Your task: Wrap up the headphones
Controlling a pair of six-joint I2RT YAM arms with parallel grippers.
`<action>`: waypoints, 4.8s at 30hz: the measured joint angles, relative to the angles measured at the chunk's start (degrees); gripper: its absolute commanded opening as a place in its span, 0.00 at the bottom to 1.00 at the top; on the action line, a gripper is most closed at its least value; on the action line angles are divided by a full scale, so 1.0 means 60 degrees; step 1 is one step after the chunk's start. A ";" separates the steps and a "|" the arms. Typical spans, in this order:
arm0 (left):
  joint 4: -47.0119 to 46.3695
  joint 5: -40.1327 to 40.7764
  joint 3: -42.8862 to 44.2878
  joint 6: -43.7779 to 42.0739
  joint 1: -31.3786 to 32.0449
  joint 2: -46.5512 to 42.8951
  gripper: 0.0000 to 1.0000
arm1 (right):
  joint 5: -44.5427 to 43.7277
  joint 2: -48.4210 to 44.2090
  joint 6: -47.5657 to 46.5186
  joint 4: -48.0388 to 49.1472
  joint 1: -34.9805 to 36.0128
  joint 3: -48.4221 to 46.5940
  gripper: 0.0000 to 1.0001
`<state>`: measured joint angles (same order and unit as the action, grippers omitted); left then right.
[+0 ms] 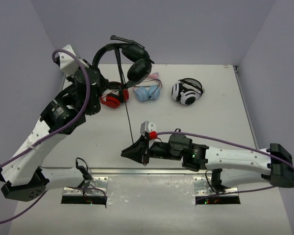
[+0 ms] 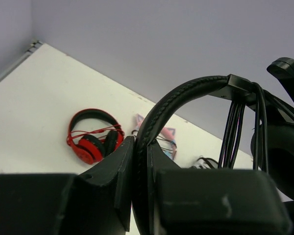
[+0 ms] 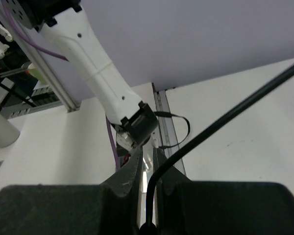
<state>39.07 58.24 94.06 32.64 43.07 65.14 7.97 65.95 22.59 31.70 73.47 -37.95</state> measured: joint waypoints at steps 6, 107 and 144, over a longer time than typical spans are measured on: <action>0.0965 0.1217 -0.0117 0.0503 -0.0058 0.0736 0.00 | -0.1526 0.0404 -0.1311 -0.2663 0.1257 -0.2590 0.01; 0.0324 -0.4874 -0.0947 0.0120 0.0506 -0.0022 0.00 | 0.4870 0.1803 0.1570 -0.3133 -0.8470 -0.3260 0.80; 0.0521 -0.1778 -0.1213 0.3162 0.0718 0.1118 0.00 | 0.0364 -0.2025 0.2058 -0.2310 -0.3632 0.0178 0.01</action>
<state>42.19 47.57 86.78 51.62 47.37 71.85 10.15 53.80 34.94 17.85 51.68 -36.88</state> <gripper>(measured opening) 0.113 0.082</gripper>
